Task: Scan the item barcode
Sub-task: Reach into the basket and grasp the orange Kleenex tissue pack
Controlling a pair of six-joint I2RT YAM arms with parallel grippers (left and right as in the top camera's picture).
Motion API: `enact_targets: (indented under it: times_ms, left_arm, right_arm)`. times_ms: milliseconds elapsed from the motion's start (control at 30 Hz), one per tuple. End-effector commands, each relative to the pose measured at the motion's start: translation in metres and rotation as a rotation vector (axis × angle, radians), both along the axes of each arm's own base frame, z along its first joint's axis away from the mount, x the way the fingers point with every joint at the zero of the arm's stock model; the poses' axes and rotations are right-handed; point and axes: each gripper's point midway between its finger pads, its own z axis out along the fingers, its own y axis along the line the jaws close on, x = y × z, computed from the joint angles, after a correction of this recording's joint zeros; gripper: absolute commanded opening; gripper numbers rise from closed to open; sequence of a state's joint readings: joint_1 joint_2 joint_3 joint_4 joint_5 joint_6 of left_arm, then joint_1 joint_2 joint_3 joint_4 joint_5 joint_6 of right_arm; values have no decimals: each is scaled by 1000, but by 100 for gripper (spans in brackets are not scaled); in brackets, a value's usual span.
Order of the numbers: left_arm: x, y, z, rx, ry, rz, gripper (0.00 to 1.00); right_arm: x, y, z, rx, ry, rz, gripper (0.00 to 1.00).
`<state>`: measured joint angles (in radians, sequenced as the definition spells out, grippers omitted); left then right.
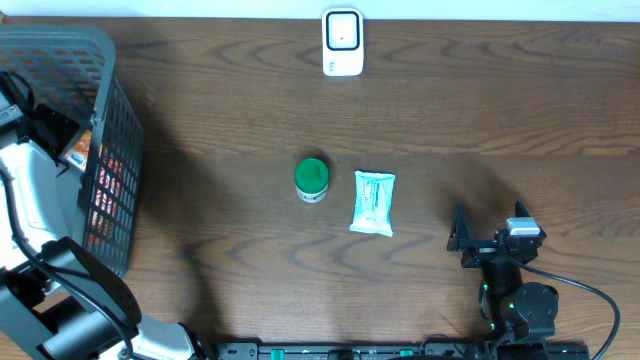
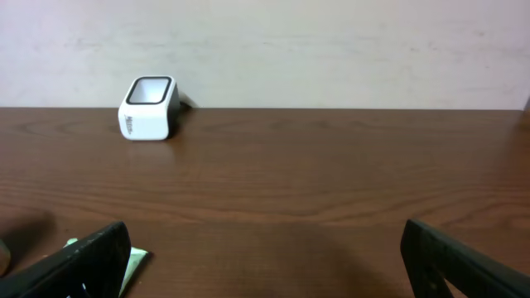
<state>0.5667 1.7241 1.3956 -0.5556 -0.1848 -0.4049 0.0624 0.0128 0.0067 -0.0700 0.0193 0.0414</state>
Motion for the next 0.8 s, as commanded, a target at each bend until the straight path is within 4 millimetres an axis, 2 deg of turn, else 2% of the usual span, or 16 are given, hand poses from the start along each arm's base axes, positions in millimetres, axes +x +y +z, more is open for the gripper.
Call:
enact_targets:
  times_ms: [0,200,233,367,500,767]
  left_arm:
    - [1,6,-13,-9,30,-6,98]
    - [11,-3,-57,-114,70,-46,98]
    - [16,-9,-73,-163,76,-68,98]
    - [21,-16,-96,-224,84,-91,98]
    - [21,-17,-104,-236,95,-92,98]
    - [24,-17,-98,-235,72,-100,98]
  right_arm:
    - [0,0,0,9,1,-1,99]
    - [0,0,0,9,1,-1,99]
    - [0,0,0,9,1,-1,99]
    - [0,0,0,9,1,-1,99]
    - [0,0,0,9,1,-2,99]
    - [0,0,0,9,1,-2,99]
